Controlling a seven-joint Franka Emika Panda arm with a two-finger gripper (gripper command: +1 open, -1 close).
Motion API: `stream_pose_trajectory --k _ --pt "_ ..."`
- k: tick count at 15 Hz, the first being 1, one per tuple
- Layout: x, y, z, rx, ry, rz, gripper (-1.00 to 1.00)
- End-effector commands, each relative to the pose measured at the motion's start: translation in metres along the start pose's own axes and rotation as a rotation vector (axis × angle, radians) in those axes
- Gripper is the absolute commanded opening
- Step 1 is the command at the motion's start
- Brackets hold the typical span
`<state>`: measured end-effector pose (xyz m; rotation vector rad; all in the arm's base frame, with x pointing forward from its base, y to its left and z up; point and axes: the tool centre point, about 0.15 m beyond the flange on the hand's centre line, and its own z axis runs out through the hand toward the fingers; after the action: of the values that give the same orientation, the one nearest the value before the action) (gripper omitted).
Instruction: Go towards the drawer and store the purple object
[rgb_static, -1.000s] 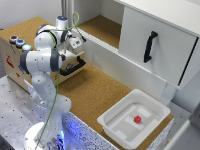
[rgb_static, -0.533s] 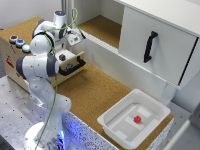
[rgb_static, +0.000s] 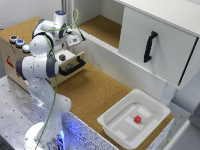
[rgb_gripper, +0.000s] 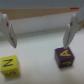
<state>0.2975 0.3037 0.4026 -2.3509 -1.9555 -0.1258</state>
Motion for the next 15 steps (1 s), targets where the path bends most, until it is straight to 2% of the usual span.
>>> stream_pose_trajectory --k 1,2,5,11,14,15 --pt "0.008 -0.078 -0.004 -0.060 -0.039 -0.005 1.00" --pt "0.009 -0.089 -0.003 -0.074 -0.042 -0.021 1.00" --pt "0.005 -0.107 0.011 -0.045 -0.031 -0.053 1.00" --pt "-0.011 -0.095 0.042 -0.026 -0.024 -0.202 1.00" --pt "-0.016 -0.081 0.059 -0.071 -0.014 -0.256 1.00" --pt "-0.017 -0.076 0.064 -0.070 -0.015 -0.269 1.00"
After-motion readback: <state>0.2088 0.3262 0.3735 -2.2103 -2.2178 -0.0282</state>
